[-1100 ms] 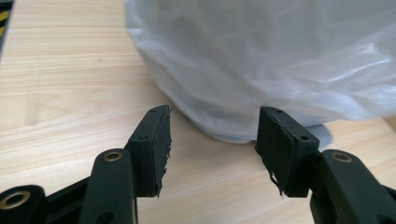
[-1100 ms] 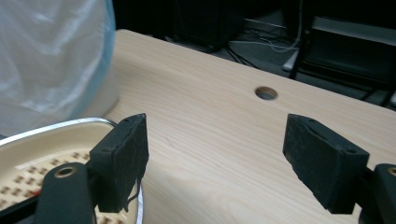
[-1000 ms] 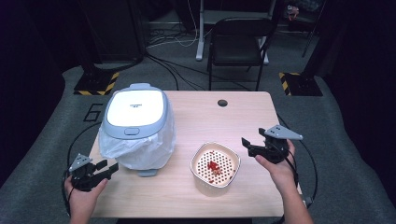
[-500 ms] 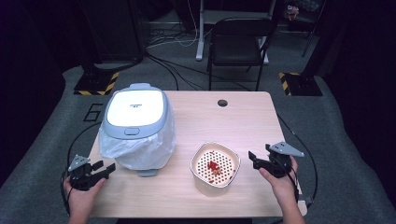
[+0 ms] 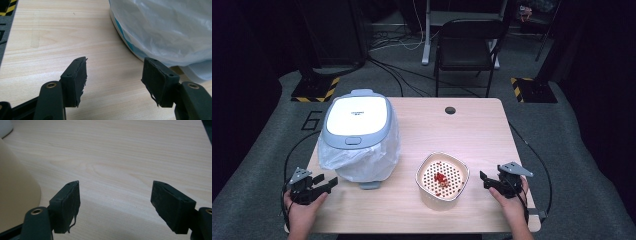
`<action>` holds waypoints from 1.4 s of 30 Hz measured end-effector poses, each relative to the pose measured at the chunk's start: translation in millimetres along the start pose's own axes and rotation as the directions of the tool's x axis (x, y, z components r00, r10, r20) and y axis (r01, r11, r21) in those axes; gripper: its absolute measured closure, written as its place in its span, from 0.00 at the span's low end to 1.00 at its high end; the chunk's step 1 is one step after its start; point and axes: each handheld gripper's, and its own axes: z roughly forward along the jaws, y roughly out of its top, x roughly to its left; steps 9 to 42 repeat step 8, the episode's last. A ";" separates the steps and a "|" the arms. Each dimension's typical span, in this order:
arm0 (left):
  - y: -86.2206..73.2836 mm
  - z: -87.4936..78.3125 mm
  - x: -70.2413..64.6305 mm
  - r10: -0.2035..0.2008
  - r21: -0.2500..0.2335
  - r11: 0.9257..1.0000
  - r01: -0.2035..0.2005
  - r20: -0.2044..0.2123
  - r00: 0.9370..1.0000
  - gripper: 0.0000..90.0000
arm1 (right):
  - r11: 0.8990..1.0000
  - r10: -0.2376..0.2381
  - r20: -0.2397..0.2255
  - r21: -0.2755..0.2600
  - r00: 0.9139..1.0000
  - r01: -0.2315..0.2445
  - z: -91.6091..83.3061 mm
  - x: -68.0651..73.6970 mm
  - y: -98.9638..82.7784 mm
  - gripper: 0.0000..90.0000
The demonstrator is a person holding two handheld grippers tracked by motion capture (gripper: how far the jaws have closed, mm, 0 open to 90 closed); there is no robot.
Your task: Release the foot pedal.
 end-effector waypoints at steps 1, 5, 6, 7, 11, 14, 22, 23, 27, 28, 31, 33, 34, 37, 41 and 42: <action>0.0 0.0 0.0 0.000 0.000 1.000 0.000 0.000 1.000 0.40 | 1.000 0.000 0.000 0.000 1.000 0.000 0.0 0.0 0.0 0.25; -1.6 4.0 -1.7 0.030 0.010 1.000 -0.029 -0.009 1.000 0.39 | 1.000 -0.010 -0.007 0.023 1.000 0.010 4.8 -0.8 -3.8 0.24; -2.5 5.2 -2.1 0.037 0.009 0.999 -0.036 -0.011 0.999 0.39 | 1.000 -0.006 -0.004 0.029 1.000 0.006 5.2 -0.9 -4.5 0.24; -2.8 5.4 -3.1 0.036 0.016 0.999 -0.036 -0.009 0.999 0.38 | 0.999 -0.006 -0.005 0.035 1.000 0.006 5.9 -1.3 -5.1 0.24; -2.6 5.9 -3.1 0.050 0.013 0.999 -0.050 -0.016 0.999 0.38 | 0.999 -0.005 -0.002 0.043 1.000 0.005 6.2 -1.5 -5.6 0.23; -2.6 5.9 -3.1 0.050 0.013 0.999 -0.050 -0.016 0.999 0.38 | 0.999 -0.005 -0.002 0.043 1.000 0.005 6.2 -1.5 -5.6 0.23; -2.6 5.9 -3.1 0.050 0.013 0.999 -0.050 -0.016 0.999 0.38 | 0.999 -0.005 -0.002 0.043 1.000 0.005 6.2 -1.5 -5.6 0.23; -2.6 5.9 -3.1 0.050 0.013 0.999 -0.050 -0.016 0.999 0.38 | 0.999 -0.005 -0.002 0.043 1.000 0.005 6.2 -1.5 -5.6 0.23; -2.6 5.9 -3.1 0.050 0.013 0.999 -0.050 -0.016 0.999 0.38 | 0.999 -0.005 -0.002 0.043 1.000 0.005 6.2 -1.5 -5.6 0.23; -2.6 5.9 -3.1 0.050 0.013 0.999 -0.050 -0.016 0.999 0.38 | 0.999 -0.005 -0.002 0.043 1.000 0.005 6.2 -1.5 -5.6 0.23; -2.6 5.9 -3.1 0.050 0.013 0.999 -0.050 -0.016 0.999 0.38 | 0.999 -0.005 -0.002 0.043 1.000 0.005 6.2 -1.5 -5.6 0.23; -2.6 5.9 -3.1 0.050 0.013 0.999 -0.050 -0.016 0.999 0.38 | 0.999 -0.005 -0.002 0.043 1.000 0.005 6.2 -1.5 -5.6 0.23; -2.6 5.9 -3.1 0.050 0.013 0.999 -0.050 -0.016 0.999 0.38 | 0.999 -0.005 -0.002 0.043 1.000 0.005 6.2 -1.5 -5.6 0.23; -2.6 5.9 -3.1 0.050 0.013 0.999 -0.050 -0.016 0.999 0.38 | 0.999 -0.005 -0.002 0.043 1.000 0.005 6.2 -1.5 -5.6 0.23; -2.6 5.9 -3.1 0.050 0.013 0.999 -0.050 -0.016 0.999 0.38 | 0.999 -0.005 -0.002 0.043 1.000 0.005 6.2 -1.5 -5.6 0.23; -2.6 5.9 -3.1 0.050 0.013 0.999 -0.050 -0.016 0.999 0.38 | 0.999 -0.005 -0.002 0.043 1.000 0.005 6.2 -1.5 -5.6 0.23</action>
